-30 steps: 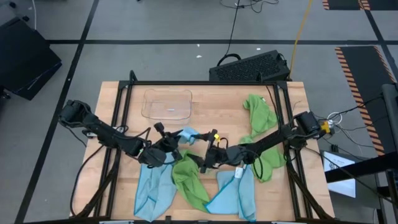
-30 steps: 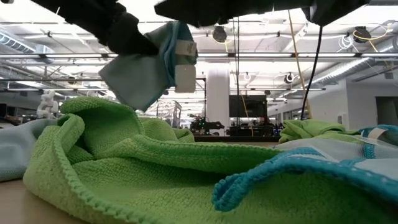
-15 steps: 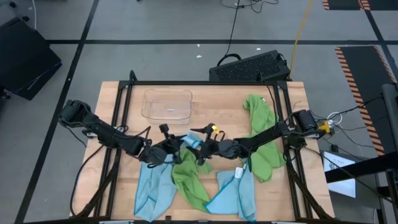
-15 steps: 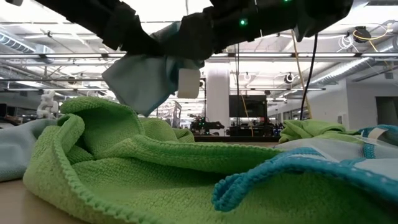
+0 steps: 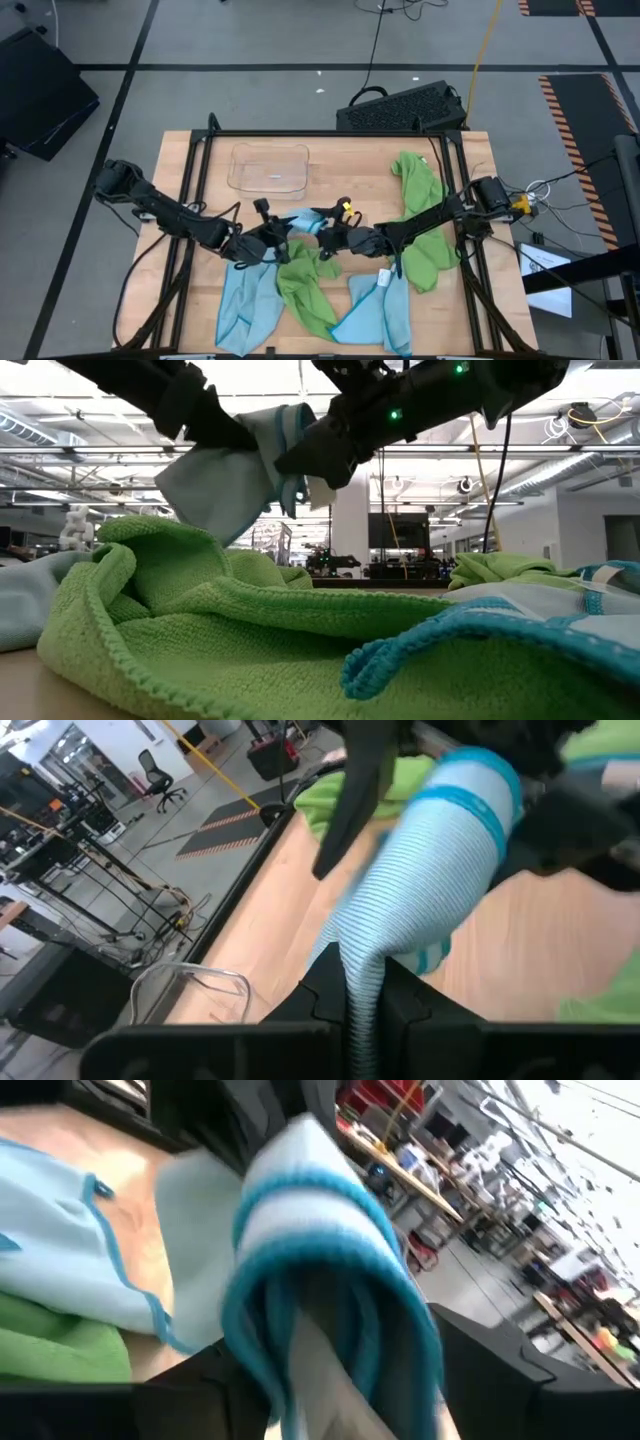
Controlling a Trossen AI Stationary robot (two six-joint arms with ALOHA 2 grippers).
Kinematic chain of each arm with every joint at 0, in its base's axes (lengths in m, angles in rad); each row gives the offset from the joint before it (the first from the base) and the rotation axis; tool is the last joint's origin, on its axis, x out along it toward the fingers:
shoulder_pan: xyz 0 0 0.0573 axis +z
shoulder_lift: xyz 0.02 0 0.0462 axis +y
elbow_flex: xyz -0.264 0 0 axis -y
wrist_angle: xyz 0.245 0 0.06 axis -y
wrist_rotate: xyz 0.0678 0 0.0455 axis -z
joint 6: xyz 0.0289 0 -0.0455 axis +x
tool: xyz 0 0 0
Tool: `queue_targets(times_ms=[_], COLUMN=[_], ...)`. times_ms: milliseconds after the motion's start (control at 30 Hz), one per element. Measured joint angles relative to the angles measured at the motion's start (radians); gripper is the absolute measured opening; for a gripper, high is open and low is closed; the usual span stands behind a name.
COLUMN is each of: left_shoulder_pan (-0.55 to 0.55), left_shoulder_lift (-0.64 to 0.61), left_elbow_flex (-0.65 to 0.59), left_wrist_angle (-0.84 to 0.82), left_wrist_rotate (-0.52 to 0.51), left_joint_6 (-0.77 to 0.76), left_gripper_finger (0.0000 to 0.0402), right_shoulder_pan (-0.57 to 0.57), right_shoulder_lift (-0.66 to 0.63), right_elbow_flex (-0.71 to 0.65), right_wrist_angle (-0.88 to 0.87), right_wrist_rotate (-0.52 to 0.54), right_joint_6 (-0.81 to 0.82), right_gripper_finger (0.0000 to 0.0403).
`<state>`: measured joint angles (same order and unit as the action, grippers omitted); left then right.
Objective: Fold microfiber towels
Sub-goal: Put the top center blue microfiber cloth into the bin
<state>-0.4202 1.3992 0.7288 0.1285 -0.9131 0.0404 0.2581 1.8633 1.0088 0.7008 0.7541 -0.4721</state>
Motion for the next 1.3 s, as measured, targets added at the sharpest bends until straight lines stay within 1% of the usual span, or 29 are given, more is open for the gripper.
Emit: queue_targets(times_ms=[133,233,367,433,600,700,800,900,1000,1133,1233,1300], left_shoulder_pan=[0.000,0.004,0.020,0.034,0.060,0.068,0.068,0.068,0.068,0.068,0.068,0.068], left_shoulder_lift=[-0.019,-0.020,-0.020,-0.020,-0.020,-0.020,-0.020,-0.020,-0.020,-0.020,-0.020,-0.020], left_elbow_flex=[0.000,0.000,0.000,0.000,0.000,0.000,0.000,0.000,0.000,0.000,0.000,0.000], left_wrist_angle=[-0.030,-0.036,-0.037,-0.038,-0.036,-0.021,0.003,0.006,0.004,0.004,0.001,-0.013], left_wrist_rotate=[0.002,0.029,0.075,0.078,0.102,0.138,0.146,0.149,0.150,0.150,0.150,0.150], left_joint_6=[-0.033,-0.051,-0.053,-0.063,-0.093,-0.103,-0.103,-0.105,-0.105,-0.106,-0.107,-0.108], left_gripper_finger=[0.0020,0.0027,0.0016,0.0015,0.0019,0.0027,0.0021,0.0015,0.0015,0.0031,0.0031,0.0022], right_shoulder_pan=[0.001,0.002,0.005,0.005,0.004,0.002,-0.009,-0.024,-0.031,-0.030,-0.029,-0.025], right_shoulder_lift=[0.000,0.000,0.000,0.000,0.000,0.000,0.000,0.000,0.000,0.000,0.000,0.000], right_elbow_flex=[0.000,0.000,0.000,0.000,0.000,0.000,0.000,0.000,0.000,0.000,0.000,0.000], right_wrist_angle=[-0.011,-0.011,-0.008,0.004,0.020,0.015,-0.025,-0.069,-0.093,-0.108,-0.108,-0.108], right_wrist_rotate=[0.000,-0.018,-0.055,-0.062,-0.130,-0.131,-0.130,-0.128,-0.128,-0.118,-0.041,0.000], right_joint_6=[0.015,0.015,0.048,0.086,0.134,0.125,0.094,0.089,0.088,0.070,0.053,0.033], right_gripper_finger=[0.0229,0.0228,0.0228,0.0228,0.0248,0.0260,0.0260,0.0247,0.0222,0.0184,0.0162,0.0152])
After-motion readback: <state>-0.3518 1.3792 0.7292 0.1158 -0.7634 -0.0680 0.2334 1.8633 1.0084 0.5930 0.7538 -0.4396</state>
